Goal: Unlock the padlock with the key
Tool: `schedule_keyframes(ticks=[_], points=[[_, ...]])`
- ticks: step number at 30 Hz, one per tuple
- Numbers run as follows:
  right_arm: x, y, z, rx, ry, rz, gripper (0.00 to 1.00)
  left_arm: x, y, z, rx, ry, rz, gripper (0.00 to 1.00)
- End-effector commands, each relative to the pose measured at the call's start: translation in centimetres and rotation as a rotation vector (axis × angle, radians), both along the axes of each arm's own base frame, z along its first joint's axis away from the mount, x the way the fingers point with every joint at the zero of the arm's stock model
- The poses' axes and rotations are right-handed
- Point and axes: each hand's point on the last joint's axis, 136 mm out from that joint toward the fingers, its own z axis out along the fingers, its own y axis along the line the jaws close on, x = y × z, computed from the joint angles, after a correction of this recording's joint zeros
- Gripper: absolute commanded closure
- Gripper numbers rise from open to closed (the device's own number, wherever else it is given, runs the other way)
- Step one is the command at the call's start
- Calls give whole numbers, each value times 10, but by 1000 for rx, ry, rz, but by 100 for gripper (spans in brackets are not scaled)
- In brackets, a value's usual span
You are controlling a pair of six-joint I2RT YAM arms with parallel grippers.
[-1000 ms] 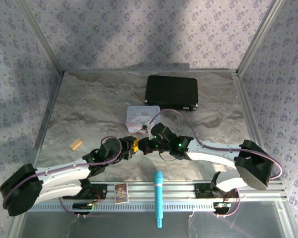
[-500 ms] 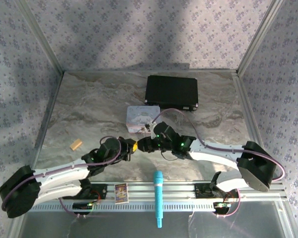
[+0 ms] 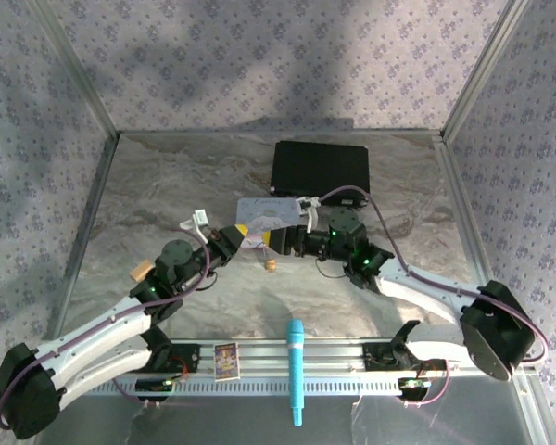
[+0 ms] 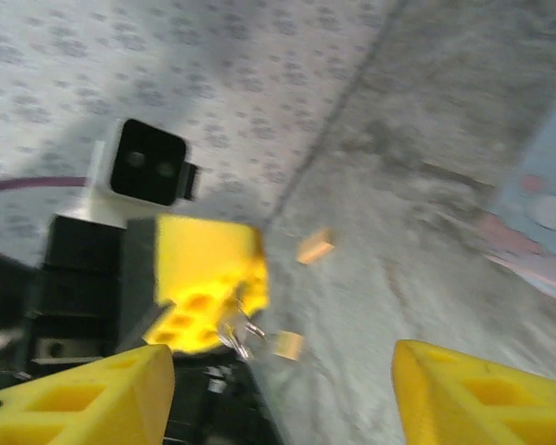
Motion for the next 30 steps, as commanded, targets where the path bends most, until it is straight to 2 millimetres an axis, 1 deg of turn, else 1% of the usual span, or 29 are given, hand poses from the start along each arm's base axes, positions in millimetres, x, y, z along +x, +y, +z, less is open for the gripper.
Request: schedule_keyframes(ticks=[1,2,5,7,10,14,19,20,21,24,29,30], points=[[-13,12,44,184,-42,111,41,-9,-6,32,-48,-168,-61,100],[-12,13,45,187,-42,115,41,-9,-4,36,-66,-175,-54,100],[-11,17,41,155,-41,114,47,-11,-1,44,-91,-191,-49,100],[-13,21,44,174,-47,129,50,-12,-1,48,-94,-207,-49,100],[-19,30,49,195,-47,169,54,-11,-1,49,-94,-211,-46,100],[-24,41,46,193,-38,199,61,-10,-1,51,-103,-207,-44,100],[-16,40,39,200,-21,171,70,-9,0,52,-109,-210,-36,100],[-15,40,39,209,-17,168,75,-9,0,52,-109,-205,-35,100],[-14,40,39,214,-15,164,75,-8,0,51,-107,-204,-33,100],[-9,39,35,221,5,146,83,-7,1,49,-108,-196,-27,100],[-2,29,28,230,20,104,85,-7,3,47,-108,-192,-16,100],[-1,27,26,228,21,99,86,-7,3,46,-106,-189,-14,100]])
